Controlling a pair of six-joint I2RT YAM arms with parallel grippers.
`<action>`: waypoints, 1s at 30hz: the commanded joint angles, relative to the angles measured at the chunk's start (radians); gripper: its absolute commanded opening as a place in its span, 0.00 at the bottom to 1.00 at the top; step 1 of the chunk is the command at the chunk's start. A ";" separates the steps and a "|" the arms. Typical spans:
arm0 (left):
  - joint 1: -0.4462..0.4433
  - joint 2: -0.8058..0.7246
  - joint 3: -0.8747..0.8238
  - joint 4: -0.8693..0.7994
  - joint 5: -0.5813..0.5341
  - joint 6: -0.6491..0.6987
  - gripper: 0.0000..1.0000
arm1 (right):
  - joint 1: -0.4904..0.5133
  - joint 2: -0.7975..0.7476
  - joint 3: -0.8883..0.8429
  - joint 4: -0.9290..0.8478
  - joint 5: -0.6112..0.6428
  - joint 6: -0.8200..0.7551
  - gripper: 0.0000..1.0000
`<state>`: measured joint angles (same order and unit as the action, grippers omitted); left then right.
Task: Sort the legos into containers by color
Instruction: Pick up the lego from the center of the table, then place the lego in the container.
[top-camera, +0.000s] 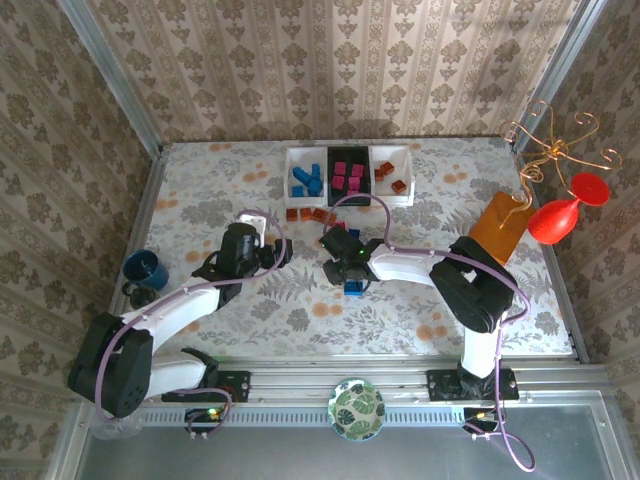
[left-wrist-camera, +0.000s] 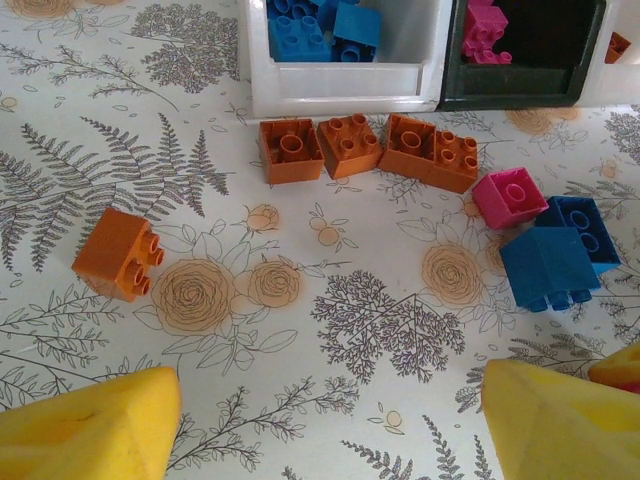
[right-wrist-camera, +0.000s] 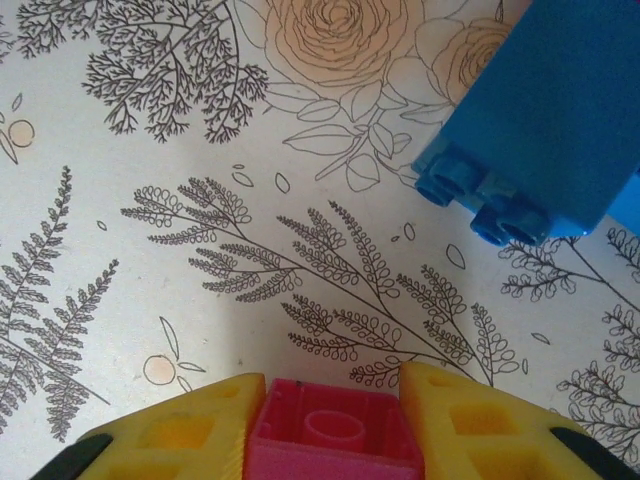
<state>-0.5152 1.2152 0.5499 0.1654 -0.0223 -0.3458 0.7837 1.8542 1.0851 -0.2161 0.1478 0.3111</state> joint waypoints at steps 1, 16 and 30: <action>0.006 -0.013 -0.013 0.020 0.020 -0.027 0.80 | 0.006 -0.064 -0.017 0.054 0.026 0.022 0.34; 0.001 -0.020 -0.005 0.064 0.128 -0.096 0.80 | -0.236 0.017 0.243 0.262 0.019 0.029 0.31; -0.026 -0.080 0.030 -0.004 0.151 -0.106 0.80 | -0.322 0.379 0.758 0.077 0.156 -0.104 0.44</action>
<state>-0.5362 1.1522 0.5552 0.1936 0.1169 -0.4385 0.4644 2.2463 1.7878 -0.0795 0.2401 0.2596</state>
